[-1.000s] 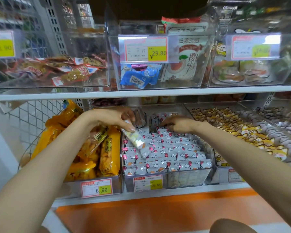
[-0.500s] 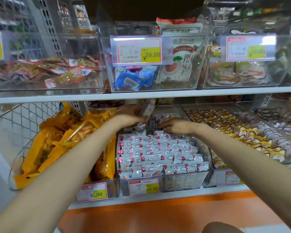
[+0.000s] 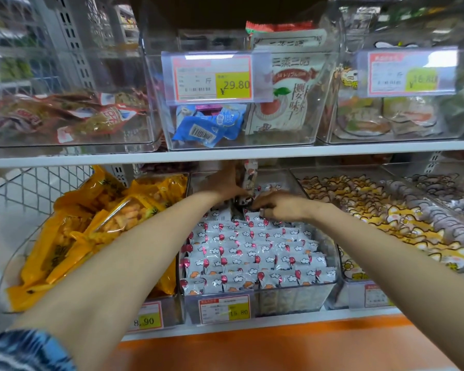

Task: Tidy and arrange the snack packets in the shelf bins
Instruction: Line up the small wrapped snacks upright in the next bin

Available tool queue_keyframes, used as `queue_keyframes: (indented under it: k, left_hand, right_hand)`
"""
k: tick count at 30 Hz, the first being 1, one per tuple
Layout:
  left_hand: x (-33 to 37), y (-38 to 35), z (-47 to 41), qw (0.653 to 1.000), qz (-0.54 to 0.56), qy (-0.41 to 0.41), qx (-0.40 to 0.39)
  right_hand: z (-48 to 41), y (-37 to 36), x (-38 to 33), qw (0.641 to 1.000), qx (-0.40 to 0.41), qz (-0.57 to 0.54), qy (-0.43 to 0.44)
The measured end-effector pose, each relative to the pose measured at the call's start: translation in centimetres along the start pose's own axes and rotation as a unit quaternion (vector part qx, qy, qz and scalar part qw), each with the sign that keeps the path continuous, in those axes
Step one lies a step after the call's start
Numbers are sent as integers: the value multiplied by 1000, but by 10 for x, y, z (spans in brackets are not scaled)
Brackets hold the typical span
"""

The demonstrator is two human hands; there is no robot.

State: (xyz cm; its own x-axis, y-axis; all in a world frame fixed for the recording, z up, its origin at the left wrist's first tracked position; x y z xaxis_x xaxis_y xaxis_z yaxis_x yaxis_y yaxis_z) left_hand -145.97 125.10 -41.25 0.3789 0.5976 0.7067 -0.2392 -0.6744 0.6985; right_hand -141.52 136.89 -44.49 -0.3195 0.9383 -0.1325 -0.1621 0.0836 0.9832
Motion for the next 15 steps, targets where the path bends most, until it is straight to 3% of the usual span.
queue_keyframes:
  k: [6, 15]
  left_hand:
    - [4, -6, 4, 996, -58, -37, -48]
    - [-8, -13, 0, 988, -78, -21, -133]
  right_hand:
    - [2, 4, -1, 1000, 14, -14, 3]
    - [7, 9, -5, 998, 62, -29, 2]
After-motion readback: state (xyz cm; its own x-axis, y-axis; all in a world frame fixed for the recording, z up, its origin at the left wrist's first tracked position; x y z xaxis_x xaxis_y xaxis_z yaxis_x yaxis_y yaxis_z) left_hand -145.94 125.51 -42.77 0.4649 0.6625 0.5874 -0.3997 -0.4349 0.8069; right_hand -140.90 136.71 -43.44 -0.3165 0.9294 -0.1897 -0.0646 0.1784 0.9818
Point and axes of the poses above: each hand's wrist, its own z-axis away from the middle knuckle, its own y-axis out of the back of the hand, x = y × z, the point moved 6 cm from there along -z, towards the middle knuckle, and after that the axes turned 10 degrees about z, right-handed, at the moved point
